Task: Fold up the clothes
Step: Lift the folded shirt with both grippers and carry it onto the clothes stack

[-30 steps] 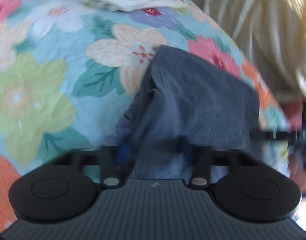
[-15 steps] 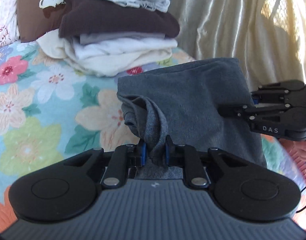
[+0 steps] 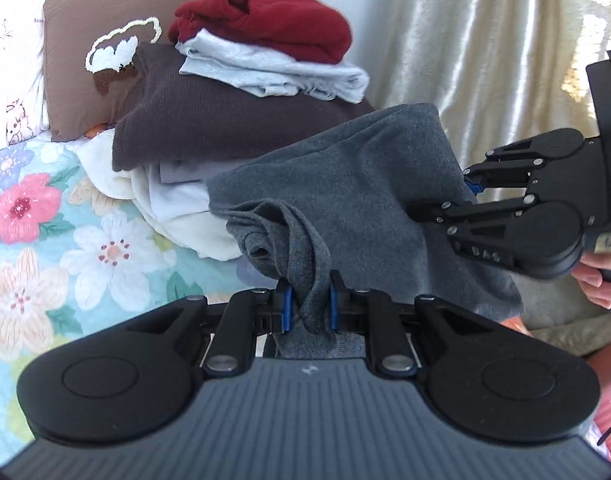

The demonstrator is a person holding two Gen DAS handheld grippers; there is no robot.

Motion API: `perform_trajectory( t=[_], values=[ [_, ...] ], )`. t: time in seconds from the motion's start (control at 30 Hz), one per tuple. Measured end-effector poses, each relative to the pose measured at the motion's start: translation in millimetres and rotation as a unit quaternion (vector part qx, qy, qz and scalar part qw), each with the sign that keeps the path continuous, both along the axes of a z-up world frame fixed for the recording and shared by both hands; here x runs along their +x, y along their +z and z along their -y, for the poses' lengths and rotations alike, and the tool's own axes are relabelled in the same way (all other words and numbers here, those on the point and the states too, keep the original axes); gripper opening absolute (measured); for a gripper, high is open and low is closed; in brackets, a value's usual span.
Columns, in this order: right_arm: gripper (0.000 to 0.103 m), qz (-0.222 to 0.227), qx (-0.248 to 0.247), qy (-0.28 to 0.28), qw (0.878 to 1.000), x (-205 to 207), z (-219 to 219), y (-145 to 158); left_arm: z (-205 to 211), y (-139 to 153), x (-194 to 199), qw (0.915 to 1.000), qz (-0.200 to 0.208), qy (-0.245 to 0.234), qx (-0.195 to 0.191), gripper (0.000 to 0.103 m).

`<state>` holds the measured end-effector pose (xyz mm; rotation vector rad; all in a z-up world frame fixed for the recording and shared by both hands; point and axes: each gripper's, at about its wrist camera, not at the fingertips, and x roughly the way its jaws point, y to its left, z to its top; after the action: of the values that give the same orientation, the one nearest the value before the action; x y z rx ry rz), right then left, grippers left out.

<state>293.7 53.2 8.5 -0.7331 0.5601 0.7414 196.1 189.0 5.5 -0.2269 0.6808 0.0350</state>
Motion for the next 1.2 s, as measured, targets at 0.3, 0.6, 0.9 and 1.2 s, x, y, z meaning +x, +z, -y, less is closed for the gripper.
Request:
perform_trajectory(
  t=[0.3,0.6,0.9,1.2],
  values=[
    [0.018,-0.019,-0.051,-0.026,0.998,60.7,-12.7,-47.3,2.4,-52.8,53.6,0.9978,-0.046,0.018,-0.045,0.015],
    [0.026,-0.095,-0.033,-0.094,0.99,98.2,6.5,-74.2,-6.1,-90.0,64.2,0.9932,-0.076,0.036,-0.081,0.014],
    [0.063,-0.257,0.172,-0.258,0.915,96.9,108.5,-107.7,-32.8,-118.9,50.7,0.9781,-0.096,0.04,-0.181,0.041],
    [0.015,-0.237,0.25,-0.224,0.912,61.3,140.8,-103.9,-13.3,-122.1,59.9,0.966,-0.093,0.004,-0.241,0.008]
  ],
)
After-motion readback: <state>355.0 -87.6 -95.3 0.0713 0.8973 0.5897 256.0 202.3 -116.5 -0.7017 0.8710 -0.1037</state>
